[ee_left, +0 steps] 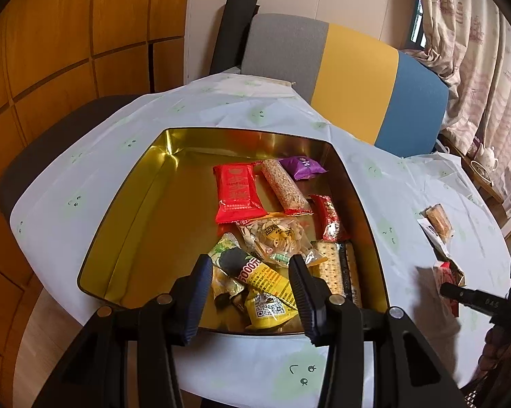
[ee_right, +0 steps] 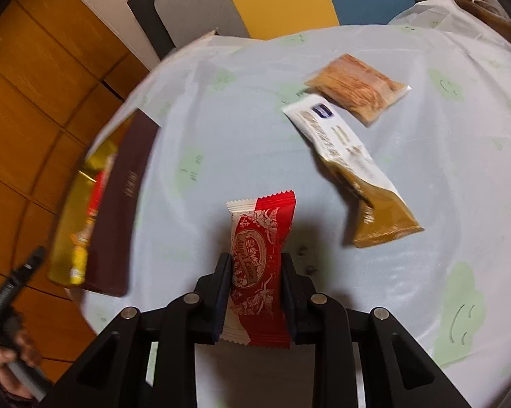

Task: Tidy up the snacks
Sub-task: 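Carry the red-white candy with the right tool into the gold tray and release, then grasp the white-and-gold stick pack with the left tool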

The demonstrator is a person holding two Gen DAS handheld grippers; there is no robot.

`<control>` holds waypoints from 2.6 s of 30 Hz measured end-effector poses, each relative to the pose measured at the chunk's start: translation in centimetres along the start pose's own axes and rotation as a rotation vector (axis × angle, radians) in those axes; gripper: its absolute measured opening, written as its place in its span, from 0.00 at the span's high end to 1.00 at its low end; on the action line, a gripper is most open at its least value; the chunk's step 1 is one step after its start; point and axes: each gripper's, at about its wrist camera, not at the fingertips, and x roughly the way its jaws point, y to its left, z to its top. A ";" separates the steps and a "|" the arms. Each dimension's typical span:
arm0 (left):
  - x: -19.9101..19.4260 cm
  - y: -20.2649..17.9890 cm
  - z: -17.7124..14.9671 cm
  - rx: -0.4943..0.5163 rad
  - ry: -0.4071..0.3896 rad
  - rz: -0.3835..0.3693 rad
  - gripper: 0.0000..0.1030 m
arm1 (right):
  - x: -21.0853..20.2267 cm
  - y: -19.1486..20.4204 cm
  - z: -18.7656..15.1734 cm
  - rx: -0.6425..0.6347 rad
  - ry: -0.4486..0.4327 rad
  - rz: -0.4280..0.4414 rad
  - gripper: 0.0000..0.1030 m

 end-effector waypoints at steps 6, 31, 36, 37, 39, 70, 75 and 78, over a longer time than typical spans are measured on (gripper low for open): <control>0.3 0.4 0.0 -0.007 0.005 0.006 0.55 | -1.0 4.2 1.1 -0.084 -0.019 0.061 0.73; -0.5 3.8 0.4 -0.060 -0.035 0.074 0.55 | 7.9 22.2 2.6 -0.559 0.116 0.003 0.73; -0.4 4.2 0.3 -0.064 -0.031 0.088 0.55 | 11.0 22.8 1.8 -0.609 0.169 -0.045 0.73; -0.3 4.3 0.2 -0.067 -0.029 0.089 0.55 | 11.3 22.9 1.7 -0.618 0.170 -0.050 0.73; -0.3 4.4 0.1 -0.071 -0.027 0.092 0.55 | 11.3 23.3 1.5 -0.631 0.163 -0.053 0.73; -2.0 2.5 0.1 -0.018 -0.056 0.070 0.55 | 3.6 21.3 1.7 -0.578 -0.012 0.032 0.62; -2.0 1.7 0.1 0.003 -0.053 0.061 0.55 | 1.6 17.6 3.0 -0.512 -0.046 -0.006 0.62; -2.1 1.0 0.1 0.020 -0.052 0.049 0.55 | 0.7 15.4 3.8 -0.483 -0.064 -0.045 0.62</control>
